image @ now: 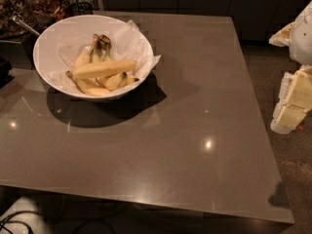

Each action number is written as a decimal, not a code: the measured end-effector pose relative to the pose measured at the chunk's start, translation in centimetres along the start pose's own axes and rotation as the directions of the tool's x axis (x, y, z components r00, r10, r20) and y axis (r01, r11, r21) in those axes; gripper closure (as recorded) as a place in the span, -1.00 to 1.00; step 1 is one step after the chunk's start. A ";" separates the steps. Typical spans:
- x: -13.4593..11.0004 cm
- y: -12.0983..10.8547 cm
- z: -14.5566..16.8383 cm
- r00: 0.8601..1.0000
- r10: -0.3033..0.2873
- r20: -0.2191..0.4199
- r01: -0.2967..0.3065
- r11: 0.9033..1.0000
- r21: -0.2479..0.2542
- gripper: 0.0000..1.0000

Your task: Pick banana from white bowl

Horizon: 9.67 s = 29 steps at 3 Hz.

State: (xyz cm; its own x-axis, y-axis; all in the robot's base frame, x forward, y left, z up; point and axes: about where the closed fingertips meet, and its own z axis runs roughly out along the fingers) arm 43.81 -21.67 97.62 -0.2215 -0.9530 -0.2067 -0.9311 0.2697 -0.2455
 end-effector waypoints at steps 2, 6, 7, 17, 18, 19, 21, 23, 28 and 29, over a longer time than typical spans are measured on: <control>-0.7 -0.2 -0.2 1.000 -0.012 -0.013 0.012 1.000 0.011 -1.00; -10.5 -3.8 2.8 0.984 -0.169 -0.050 0.165 0.983 -0.075 -1.00; -13.4 -4.1 3.1 0.979 -0.202 -0.016 0.201 0.978 -0.055 -1.00; -34.8 -7.3 15.1 0.912 -0.398 0.102 0.411 0.886 -0.215 -0.12; -34.8 -7.5 15.7 0.913 -0.394 0.106 0.408 0.885 -0.224 -0.04; -34.8 -7.5 16.3 0.913 -0.396 0.103 0.409 0.881 -0.238 0.00; -34.7 -6.9 17.2 0.910 -0.405 0.087 0.413 0.871 -0.265 -0.12; -34.3 -6.7 18.0 0.906 -0.416 0.076 0.420 0.862 -0.285 0.12; -35.2 -6.0 15.3 0.895 -0.437 0.092 0.446 0.877 -0.181 1.00; -34.7 -4.7 12.0 0.889 -0.449 0.092 0.458 0.880 -0.128 1.00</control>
Offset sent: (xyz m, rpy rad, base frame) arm 0.0060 0.0131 0.0041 -0.0495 0.0019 0.0173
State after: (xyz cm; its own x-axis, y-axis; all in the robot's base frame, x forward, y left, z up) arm 59.37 11.81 94.62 0.2479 -0.9553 -0.1610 -0.9578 -0.2167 -0.1890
